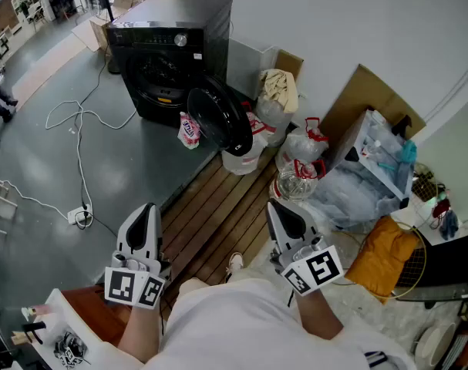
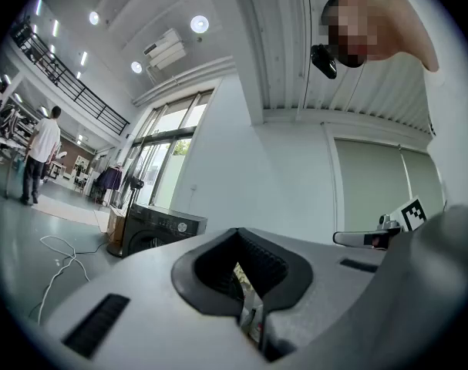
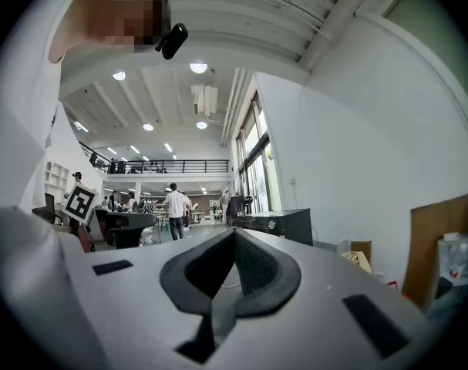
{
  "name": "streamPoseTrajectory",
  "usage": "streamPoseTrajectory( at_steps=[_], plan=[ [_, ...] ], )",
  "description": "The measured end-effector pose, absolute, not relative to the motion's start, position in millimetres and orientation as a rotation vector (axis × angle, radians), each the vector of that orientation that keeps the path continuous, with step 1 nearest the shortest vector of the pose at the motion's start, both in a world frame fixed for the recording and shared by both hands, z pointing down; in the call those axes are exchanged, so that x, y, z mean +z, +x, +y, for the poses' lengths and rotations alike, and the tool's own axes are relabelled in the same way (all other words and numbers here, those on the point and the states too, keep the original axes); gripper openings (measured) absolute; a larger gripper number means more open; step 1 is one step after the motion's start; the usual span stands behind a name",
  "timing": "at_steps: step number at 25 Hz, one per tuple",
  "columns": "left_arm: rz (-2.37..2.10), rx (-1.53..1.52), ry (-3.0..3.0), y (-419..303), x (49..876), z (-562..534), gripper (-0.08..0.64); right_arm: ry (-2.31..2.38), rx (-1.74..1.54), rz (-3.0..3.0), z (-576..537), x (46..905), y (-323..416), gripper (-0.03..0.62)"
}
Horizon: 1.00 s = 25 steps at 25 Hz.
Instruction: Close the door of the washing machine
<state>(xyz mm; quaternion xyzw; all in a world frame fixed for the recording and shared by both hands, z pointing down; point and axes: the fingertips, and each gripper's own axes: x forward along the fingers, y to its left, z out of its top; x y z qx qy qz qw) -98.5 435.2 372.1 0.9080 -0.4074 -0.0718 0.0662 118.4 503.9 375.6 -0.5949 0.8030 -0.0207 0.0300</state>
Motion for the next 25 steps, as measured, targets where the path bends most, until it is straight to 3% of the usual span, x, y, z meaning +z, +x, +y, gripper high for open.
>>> streamPoseTrajectory(
  at_steps=[19,20,22,25],
  plan=[
    [-1.293,-0.154,2.766,-33,367,399,0.011,-1.639,-0.090,2.462,459,388,194,-0.008],
    [-1.286,-0.143,2.756,-32,370,396,0.032,-1.640,-0.101,2.460,456,390,196,-0.008],
    [-1.272,-0.113,2.742,-29,377,389,0.166,-1.642,-0.119,2.463,451,394,200,-0.008],
    [-1.277,-0.081,2.723,-26,386,372,0.227,-1.643,-0.126,2.480,437,395,198,-0.008]
  ],
)
